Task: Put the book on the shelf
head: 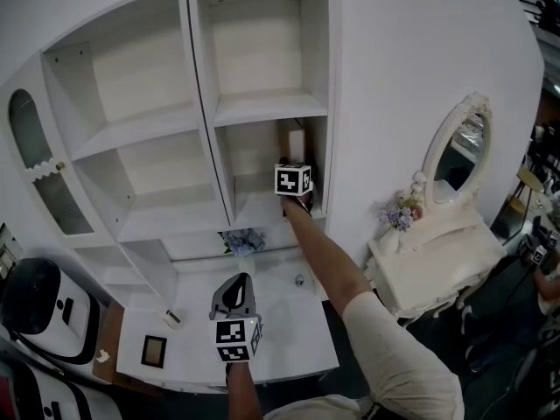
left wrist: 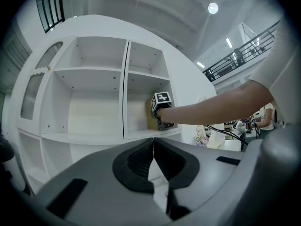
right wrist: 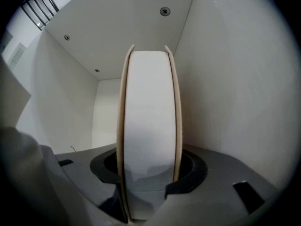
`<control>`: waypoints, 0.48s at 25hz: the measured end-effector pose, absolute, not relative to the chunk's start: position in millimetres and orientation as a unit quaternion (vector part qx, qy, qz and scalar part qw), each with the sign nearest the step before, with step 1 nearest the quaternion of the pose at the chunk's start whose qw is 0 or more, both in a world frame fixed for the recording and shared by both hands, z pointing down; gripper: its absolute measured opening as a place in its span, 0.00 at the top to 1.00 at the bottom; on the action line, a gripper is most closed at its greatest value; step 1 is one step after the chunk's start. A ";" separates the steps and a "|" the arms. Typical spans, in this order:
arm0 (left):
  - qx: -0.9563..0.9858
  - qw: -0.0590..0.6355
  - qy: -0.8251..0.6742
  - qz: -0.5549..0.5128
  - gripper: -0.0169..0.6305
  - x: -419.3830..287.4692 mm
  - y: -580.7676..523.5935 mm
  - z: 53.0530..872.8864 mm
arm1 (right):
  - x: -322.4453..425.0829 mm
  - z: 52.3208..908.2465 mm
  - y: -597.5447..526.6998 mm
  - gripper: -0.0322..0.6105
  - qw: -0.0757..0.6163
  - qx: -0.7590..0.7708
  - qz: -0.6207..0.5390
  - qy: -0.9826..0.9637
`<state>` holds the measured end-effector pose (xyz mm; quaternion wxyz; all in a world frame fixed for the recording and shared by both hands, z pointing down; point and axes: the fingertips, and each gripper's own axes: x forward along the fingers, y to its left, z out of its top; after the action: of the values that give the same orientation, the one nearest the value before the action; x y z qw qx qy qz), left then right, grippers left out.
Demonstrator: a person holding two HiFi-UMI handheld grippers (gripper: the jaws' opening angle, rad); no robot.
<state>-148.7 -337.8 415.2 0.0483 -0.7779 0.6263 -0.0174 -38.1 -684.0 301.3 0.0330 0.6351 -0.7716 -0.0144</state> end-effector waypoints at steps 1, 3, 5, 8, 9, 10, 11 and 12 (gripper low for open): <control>-0.778 0.049 0.626 -0.018 0.95 -147.3 -335.4 415.0 | -38.6 302.9 -683.3 0.59 0.035 0.631 -0.012 -0.775; -0.779 0.053 0.624 -0.018 0.95 -144.4 -331.9 412.2 | -39.3 304.9 -681.3 0.59 0.040 0.620 -0.009 -0.784; -0.780 0.055 0.623 -0.018 0.95 -143.3 -330.3 409.9 | -41.2 305.2 -678.0 0.57 0.039 0.608 -0.006 -0.793; -0.783 0.054 0.619 -0.017 0.95 -140.0 -327.8 410.1 | -44.0 309.8 -672.1 0.51 0.041 0.596 -0.009 -0.802; -0.785 0.054 0.617 -0.016 0.95 -137.8 -327.3 410.6 | -44.8 309.5 -669.1 0.49 0.040 0.592 -0.011 -0.805; -0.787 0.054 0.615 -0.016 0.95 -135.1 -327.6 410.7 | -44.9 307.5 -665.6 0.49 0.036 0.589 -0.012 -0.807; -0.789 0.055 0.612 -0.015 0.95 -131.9 -328.5 410.6 | -44.4 304.9 -661.3 0.49 0.031 0.587 -0.011 -0.809; -0.792 0.055 0.608 -0.015 0.95 -128.4 -329.5 410.7 | -43.5 303.0 -656.1 0.49 0.025 0.586 -0.007 -0.810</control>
<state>-128.4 -329.5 410.7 0.0547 -0.7917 0.6083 -0.0147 -43.5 -656.1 303.0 0.0254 0.5855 -0.8102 -0.0074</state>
